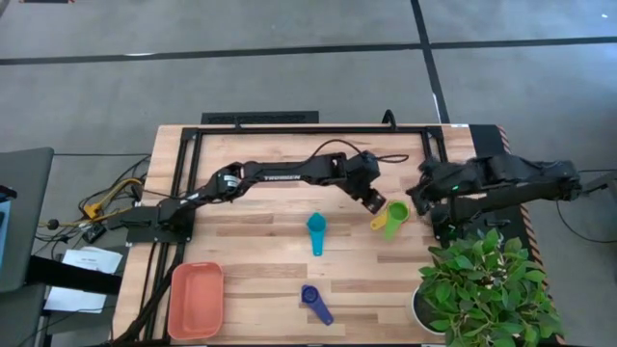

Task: Nest measuring cups in basket
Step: Stack the green measuring cup on top of the yellow measuring cup

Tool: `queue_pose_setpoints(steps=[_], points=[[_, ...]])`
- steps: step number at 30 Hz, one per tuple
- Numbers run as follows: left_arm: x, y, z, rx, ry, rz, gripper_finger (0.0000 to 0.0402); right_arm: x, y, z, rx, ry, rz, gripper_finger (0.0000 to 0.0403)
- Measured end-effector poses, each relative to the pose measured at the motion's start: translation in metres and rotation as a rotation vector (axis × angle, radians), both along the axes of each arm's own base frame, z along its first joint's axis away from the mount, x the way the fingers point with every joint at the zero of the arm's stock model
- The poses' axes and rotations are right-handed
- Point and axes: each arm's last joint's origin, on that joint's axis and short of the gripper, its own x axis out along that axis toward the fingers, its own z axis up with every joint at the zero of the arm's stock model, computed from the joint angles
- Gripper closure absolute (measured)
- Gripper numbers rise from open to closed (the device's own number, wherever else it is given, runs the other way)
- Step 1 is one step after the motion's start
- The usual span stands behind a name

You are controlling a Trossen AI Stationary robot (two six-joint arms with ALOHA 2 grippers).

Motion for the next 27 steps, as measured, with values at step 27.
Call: queue_pose_setpoints(steps=[27], points=[[-0.008,-0.001,-0.046,0.180,0.126,-0.238,0.0401,0.046,0.046,-0.116,0.253,0.393,0.026,0.0395]])
